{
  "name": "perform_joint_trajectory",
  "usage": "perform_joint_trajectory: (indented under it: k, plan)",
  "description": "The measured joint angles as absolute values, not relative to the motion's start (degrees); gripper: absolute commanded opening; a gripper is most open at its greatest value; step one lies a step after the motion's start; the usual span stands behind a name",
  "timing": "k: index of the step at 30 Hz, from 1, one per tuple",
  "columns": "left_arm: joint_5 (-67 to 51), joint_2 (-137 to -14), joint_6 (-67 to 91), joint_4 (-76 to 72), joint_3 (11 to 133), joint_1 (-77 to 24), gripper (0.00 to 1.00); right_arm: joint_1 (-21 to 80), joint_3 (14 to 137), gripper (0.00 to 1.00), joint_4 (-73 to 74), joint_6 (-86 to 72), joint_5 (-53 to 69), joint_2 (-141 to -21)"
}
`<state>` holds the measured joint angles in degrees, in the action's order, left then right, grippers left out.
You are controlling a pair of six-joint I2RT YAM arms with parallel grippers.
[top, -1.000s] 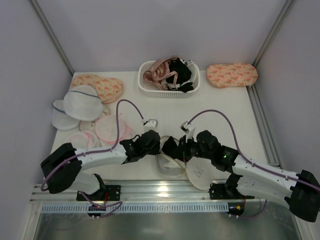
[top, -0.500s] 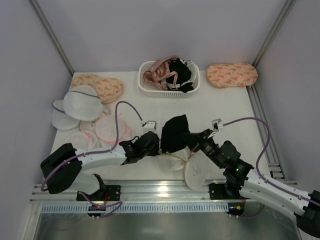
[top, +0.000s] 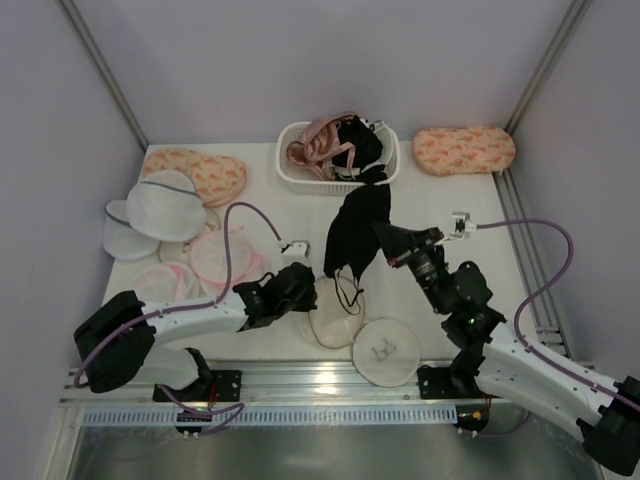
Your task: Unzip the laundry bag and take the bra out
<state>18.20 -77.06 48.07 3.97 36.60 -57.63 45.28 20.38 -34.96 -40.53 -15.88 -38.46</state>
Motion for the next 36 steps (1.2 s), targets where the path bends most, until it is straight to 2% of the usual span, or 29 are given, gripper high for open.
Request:
perform_joint_trajectory:
  k: [6,14,22,29,30,31,32,35,36]
  plan:
    - [18.0,-73.97,48.18,4.14,35.24,-57.63,0.0,37.36,43.44,0.04,-27.46,-36.84,-16.29,-55.79]
    - [17.96,-68.77,48.9,5.87,33.69,-57.63,0.0,26.98,66.08,0.04,-23.86,-33.89,-12.51,-81.73]
    - [18.11,-62.28,49.12,8.99,33.28,-57.63,0.0,22.46,92.49,0.04,-20.6,-33.19,-5.37,-108.25]
    - [19.11,-56.66,49.47,12.93,31.92,-57.63,0.0,21.39,123.52,0.05,-8.64,-32.88,-2.98,-132.25]
    - [19.33,-55.9,49.54,13.43,31.75,-57.63,0.0,21.39,126.21,0.12,-7.22,-32.77,-3.11,-134.67]
    - [19.55,-55.16,49.56,14.06,31.59,-57.63,0.0,21.39,127.7,0.27,-6.13,-32.53,-3.4,-136.4]
    - [19.68,-54.48,49.58,14.61,31.51,-57.6,0.0,21.39,128.31,0.68,-5.06,-32.45,-3.64,-137.47]
    - [20.25,-53.25,49.58,15.75,31.35,-57.6,0.0,21.34,127.59,0.99,-2.09,-31.11,-3.55,-139.09]
    - [20.45,-53.06,49.58,16.12,31.35,-57.6,0.0,21.28,126.13,0.99,-2.26,-30.55,-3.33,-138.87]
